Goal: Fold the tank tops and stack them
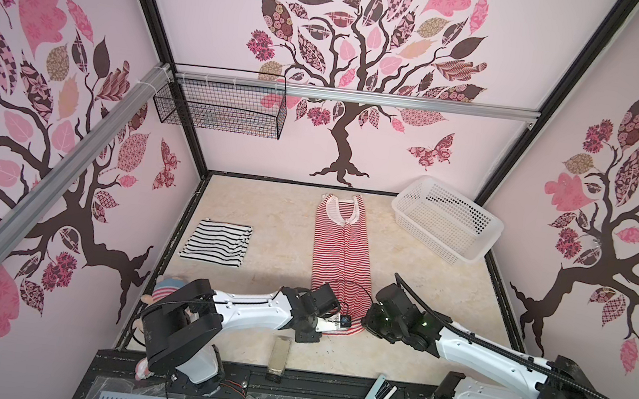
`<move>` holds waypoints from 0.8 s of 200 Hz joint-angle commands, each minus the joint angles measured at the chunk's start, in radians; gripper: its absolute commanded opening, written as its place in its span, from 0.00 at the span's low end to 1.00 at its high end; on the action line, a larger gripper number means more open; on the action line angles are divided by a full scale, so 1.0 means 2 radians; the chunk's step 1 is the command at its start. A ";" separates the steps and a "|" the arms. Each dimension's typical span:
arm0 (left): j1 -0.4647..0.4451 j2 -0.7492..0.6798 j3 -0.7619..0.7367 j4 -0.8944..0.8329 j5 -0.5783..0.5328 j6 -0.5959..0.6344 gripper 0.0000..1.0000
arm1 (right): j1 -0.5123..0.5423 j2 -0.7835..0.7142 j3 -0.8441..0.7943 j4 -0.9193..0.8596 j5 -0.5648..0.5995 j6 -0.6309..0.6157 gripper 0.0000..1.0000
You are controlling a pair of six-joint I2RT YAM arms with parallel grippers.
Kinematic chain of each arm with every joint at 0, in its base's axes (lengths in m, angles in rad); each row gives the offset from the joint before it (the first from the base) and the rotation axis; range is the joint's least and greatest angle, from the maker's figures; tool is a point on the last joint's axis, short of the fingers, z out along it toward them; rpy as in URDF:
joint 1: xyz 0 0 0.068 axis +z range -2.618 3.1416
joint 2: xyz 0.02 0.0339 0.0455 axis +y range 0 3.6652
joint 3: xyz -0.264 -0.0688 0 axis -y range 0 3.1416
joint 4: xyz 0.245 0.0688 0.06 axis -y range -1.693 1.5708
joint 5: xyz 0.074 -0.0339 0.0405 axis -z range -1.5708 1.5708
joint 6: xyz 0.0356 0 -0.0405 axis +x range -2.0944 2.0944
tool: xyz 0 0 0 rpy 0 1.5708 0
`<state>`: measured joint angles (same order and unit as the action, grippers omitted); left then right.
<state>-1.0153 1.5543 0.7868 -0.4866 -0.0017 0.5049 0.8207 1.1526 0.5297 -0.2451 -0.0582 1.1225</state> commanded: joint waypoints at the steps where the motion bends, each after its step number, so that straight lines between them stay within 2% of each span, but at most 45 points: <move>1: -0.002 0.026 -0.001 -0.039 0.016 0.009 0.26 | -0.006 -0.021 0.001 -0.012 0.003 0.002 0.02; 20: -0.002 0.031 0.003 -0.051 0.027 0.009 0.18 | -0.011 -0.029 -0.002 -0.013 0.001 0.002 0.02; 33: -0.002 0.029 0.005 -0.058 0.038 0.011 0.00 | -0.015 -0.034 -0.004 -0.014 0.000 0.000 0.02; 108: -0.002 -0.014 0.046 -0.137 0.141 0.016 0.00 | -0.027 -0.062 0.002 -0.033 -0.029 -0.022 0.02; 160: -0.002 -0.045 0.087 -0.204 0.215 0.022 0.00 | -0.027 -0.152 0.006 -0.097 -0.024 -0.008 0.01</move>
<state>-1.0153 1.5089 0.8963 -0.7689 0.3023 0.5285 0.7708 0.9348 0.5278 -0.3386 -0.1268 1.0988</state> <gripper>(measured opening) 0.048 0.066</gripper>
